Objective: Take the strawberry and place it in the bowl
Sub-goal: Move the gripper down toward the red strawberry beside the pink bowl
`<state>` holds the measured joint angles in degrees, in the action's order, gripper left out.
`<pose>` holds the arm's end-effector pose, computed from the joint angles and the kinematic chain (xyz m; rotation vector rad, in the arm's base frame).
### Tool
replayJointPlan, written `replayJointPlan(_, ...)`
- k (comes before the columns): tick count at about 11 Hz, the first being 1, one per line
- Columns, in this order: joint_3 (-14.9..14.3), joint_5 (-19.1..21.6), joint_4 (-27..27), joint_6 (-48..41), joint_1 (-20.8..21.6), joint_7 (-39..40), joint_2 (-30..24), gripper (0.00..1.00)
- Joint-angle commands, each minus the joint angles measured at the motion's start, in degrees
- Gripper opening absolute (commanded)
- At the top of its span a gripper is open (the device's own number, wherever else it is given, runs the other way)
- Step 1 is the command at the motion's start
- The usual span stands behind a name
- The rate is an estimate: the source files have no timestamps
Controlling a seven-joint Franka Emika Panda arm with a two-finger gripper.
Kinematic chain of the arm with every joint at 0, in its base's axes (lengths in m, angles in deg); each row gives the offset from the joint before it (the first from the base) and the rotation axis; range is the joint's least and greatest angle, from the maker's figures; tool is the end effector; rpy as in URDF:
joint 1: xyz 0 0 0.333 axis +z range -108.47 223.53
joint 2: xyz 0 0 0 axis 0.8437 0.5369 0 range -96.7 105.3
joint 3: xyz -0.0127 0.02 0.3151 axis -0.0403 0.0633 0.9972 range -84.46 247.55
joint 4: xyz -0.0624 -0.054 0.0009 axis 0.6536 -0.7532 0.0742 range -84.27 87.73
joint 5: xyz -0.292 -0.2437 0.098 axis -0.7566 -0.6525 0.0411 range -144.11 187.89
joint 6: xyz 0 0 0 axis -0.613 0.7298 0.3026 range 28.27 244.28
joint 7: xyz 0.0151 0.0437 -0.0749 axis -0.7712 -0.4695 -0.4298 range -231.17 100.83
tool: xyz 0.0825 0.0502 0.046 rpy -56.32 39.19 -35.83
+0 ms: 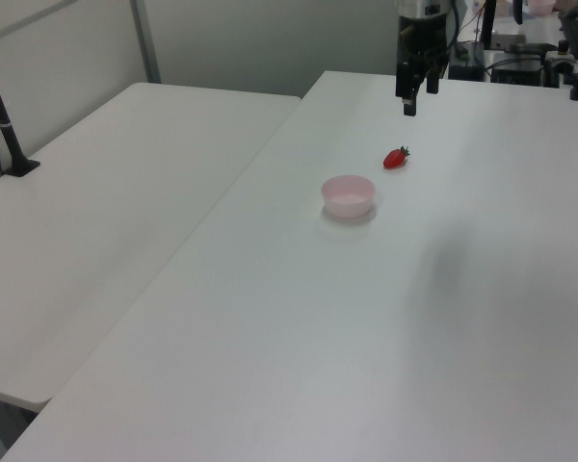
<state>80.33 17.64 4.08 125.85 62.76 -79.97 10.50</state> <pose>0.5915 0.0350 0.5531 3.0489 -0.2726 -0.0331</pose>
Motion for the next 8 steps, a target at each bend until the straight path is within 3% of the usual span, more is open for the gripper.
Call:
replayJointPlan(1,-0.5,1.1,1.1,-0.3,-0.2,0.1,-1.3,1.0)
replayJointPlan(4,-0.5,1.1,1.0,-0.2,-0.3,0.8,-1.3,1.0)
replayJointPlan(8,-1.2,1.2,0.4,0.3,-3.4,18.7,0.7,1.0)
